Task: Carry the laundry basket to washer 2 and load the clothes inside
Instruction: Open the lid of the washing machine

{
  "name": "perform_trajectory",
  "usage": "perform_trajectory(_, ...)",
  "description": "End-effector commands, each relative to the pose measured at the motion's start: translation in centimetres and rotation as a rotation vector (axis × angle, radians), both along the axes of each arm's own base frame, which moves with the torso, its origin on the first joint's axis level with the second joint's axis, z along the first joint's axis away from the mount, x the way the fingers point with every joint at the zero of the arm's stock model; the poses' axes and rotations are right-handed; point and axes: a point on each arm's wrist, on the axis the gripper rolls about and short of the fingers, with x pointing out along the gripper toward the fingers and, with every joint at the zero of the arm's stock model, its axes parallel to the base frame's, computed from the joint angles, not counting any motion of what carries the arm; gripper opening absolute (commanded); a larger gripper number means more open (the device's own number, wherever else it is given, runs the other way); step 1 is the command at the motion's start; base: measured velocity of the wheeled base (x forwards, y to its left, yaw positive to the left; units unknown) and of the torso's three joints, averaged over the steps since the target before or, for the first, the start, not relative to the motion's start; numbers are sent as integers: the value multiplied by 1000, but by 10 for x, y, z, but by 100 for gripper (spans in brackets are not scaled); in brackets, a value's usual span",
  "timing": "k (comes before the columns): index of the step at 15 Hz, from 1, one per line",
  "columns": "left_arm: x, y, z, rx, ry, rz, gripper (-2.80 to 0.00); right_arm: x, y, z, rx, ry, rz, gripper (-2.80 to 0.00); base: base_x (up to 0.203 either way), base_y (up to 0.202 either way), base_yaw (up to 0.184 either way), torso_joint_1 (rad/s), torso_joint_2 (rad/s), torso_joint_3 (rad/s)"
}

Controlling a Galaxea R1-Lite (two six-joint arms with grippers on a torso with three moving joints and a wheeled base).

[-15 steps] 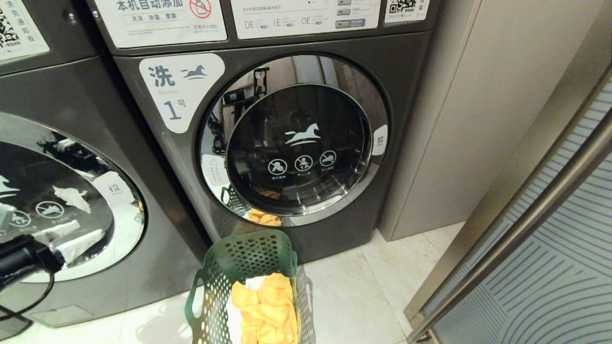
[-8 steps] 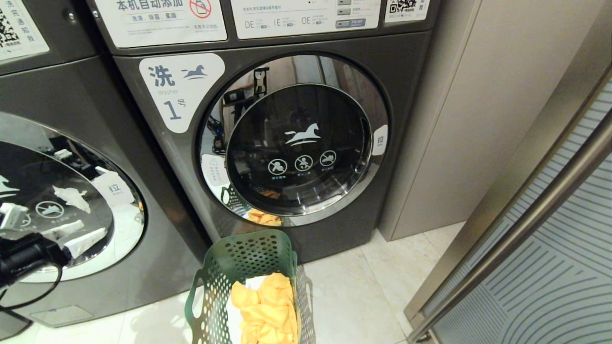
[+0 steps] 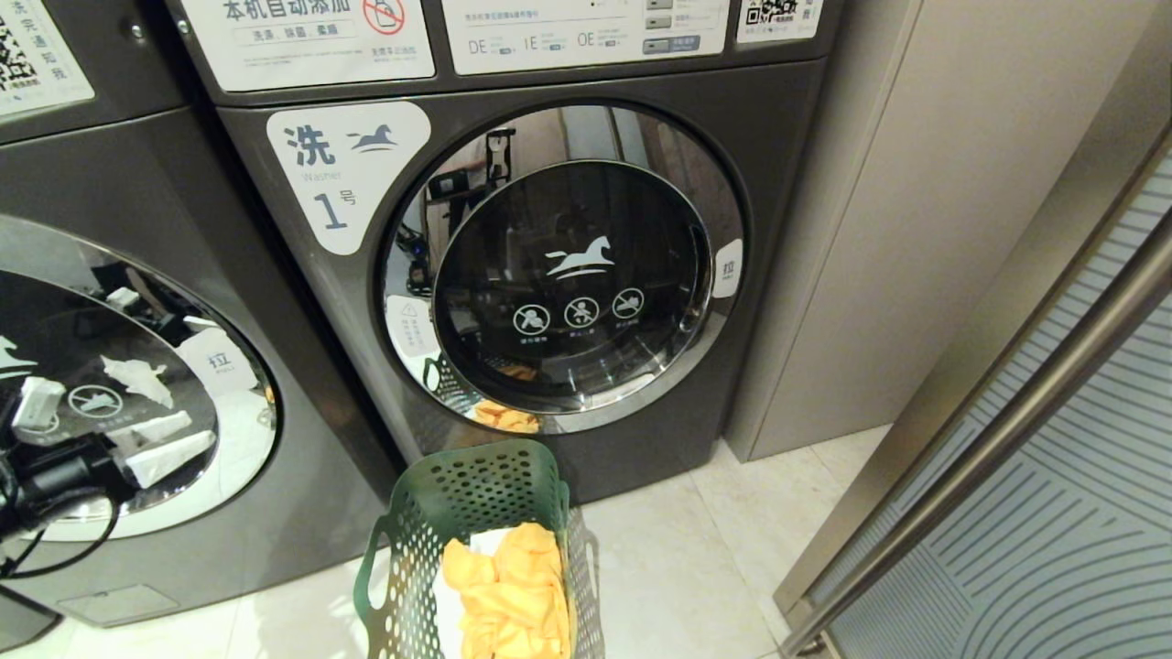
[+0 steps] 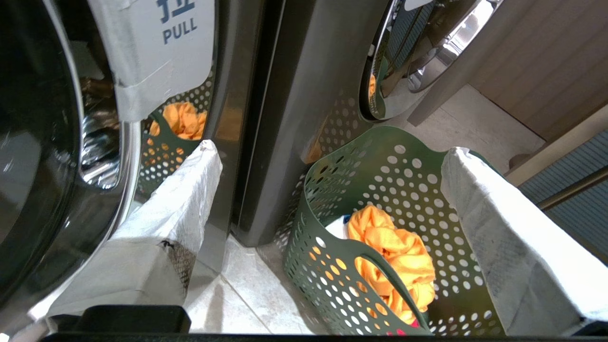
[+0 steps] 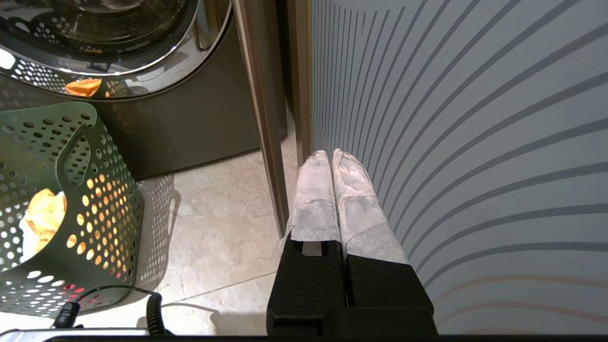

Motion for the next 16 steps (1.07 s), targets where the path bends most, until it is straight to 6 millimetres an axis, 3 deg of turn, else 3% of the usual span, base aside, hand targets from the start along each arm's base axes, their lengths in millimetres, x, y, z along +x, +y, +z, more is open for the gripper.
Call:
perform_trajectory(1,6,0,-2,8,-12,-20,0,0,0,0,0,1,0,-280,0,0,0,0,0,0)
perform_trajectory(11,37,24,4,151,-136,43,0,0,0,0,0,1,1,-280,0,0,0,0,0,0)
perform_trajectory(16,55,15,5,139,-137,10,0,0,0,0,0,1,2,-280,0,0,0,0,0,0)
